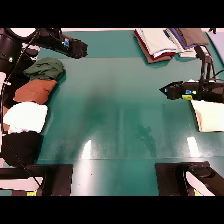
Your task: Fold the shirts.
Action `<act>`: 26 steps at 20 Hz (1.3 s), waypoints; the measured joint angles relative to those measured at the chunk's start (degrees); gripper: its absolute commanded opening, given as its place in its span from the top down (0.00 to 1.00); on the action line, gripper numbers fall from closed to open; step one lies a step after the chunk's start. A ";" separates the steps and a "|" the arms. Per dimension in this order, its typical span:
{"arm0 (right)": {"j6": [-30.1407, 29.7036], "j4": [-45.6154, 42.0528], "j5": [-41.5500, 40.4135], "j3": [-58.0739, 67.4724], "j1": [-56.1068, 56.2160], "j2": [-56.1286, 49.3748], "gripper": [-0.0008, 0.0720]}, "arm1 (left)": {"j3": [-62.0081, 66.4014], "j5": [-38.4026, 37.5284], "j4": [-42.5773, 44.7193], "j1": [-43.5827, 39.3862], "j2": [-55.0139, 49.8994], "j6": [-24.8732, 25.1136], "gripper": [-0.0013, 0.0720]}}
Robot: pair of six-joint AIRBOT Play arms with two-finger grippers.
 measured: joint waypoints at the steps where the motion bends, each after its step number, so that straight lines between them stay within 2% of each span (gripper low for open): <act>1: 0.00 0.02 -0.02 0.00 0.00 0.00 0.97 | 0.00 0.00 0.00 0.00 0.00 0.00 0.95; 12: 0.02 0.07 -0.13 -0.02 0.07 0.00 0.97 | 0.00 0.00 0.00 0.02 0.00 0.00 0.95; 17: 0.04 0.07 -0.11 -0.02 0.07 0.00 0.97 | 0.00 4.98 0.96 -0.02 -0.28 0.72 0.93; 18: 0.04 0.07 -0.13 0.00 0.07 0.00 0.97 | 0.00 5.88 2.64 -0.04 -0.35 1.51 0.53; 19: 0.04 0.07 -0.11 -0.02 0.07 0.00 0.97 | 0.00 7.06 5.46 0.04 -0.50 1.79 0.26; 23: 0.04 0.07 -0.07 0.00 0.07 0.00 0.97 | 0.00 10.49 19.93 3.37 -3.87 -2.43 0.26; 26: 0.04 0.07 0.04 -0.02 0.07 0.00 0.97 | 0.00 11.37 25.14 9.01 -9.51 -6.12 0.26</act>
